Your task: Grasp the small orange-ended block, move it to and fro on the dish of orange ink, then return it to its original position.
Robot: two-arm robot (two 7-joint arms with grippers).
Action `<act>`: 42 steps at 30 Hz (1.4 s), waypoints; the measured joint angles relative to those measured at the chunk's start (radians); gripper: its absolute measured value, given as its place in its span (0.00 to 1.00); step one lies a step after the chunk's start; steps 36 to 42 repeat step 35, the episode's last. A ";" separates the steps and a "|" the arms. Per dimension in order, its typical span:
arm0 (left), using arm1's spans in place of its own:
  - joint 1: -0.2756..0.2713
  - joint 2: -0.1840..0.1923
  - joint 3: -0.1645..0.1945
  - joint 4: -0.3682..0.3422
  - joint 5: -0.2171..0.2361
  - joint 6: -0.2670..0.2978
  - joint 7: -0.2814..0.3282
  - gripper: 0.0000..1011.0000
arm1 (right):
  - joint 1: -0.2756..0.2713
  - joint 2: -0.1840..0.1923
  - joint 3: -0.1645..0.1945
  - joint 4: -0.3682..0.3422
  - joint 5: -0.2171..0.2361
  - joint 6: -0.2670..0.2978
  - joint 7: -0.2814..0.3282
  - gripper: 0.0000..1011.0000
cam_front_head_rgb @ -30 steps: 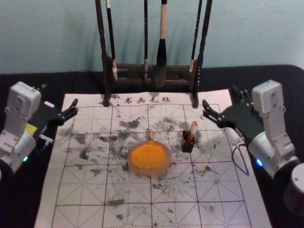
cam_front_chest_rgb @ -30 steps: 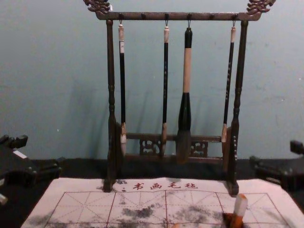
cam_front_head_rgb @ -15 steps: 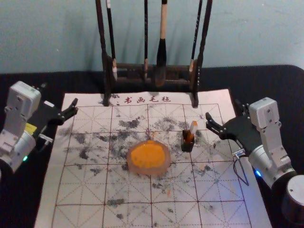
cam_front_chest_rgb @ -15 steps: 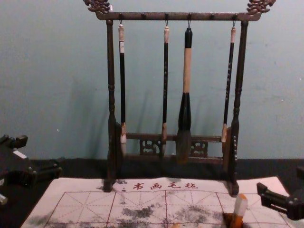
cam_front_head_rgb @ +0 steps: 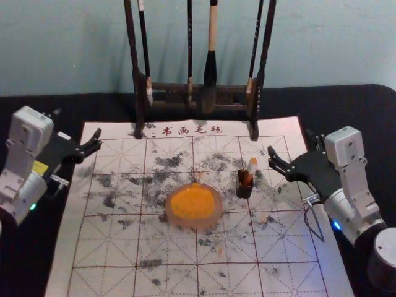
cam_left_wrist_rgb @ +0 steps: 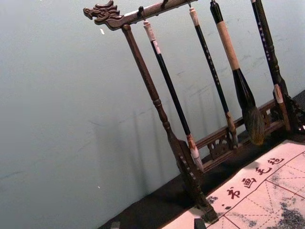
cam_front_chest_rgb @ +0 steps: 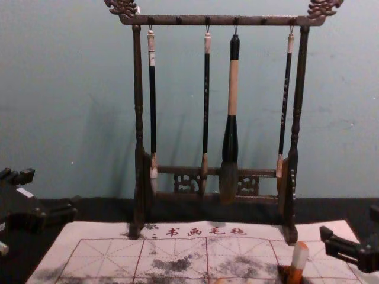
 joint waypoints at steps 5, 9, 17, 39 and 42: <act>0.000 0.000 0.000 0.000 0.000 0.000 0.000 0.99 | 0.000 0.000 -0.001 -0.001 0.001 0.001 0.001 0.99; 0.000 0.000 0.000 0.000 0.000 0.000 0.000 0.99 | 0.000 0.001 -0.001 -0.001 0.002 0.002 0.001 0.99; 0.000 0.000 0.000 0.000 0.000 0.000 0.000 0.99 | 0.000 0.001 -0.001 -0.002 0.002 0.002 0.001 0.99; 0.000 0.000 0.000 0.000 0.000 0.000 0.000 0.99 | 0.000 0.001 -0.001 -0.002 0.003 0.003 0.001 0.99; 0.000 0.000 0.000 0.000 0.000 0.000 0.000 0.99 | 0.000 0.001 -0.001 -0.002 0.003 0.003 0.001 0.99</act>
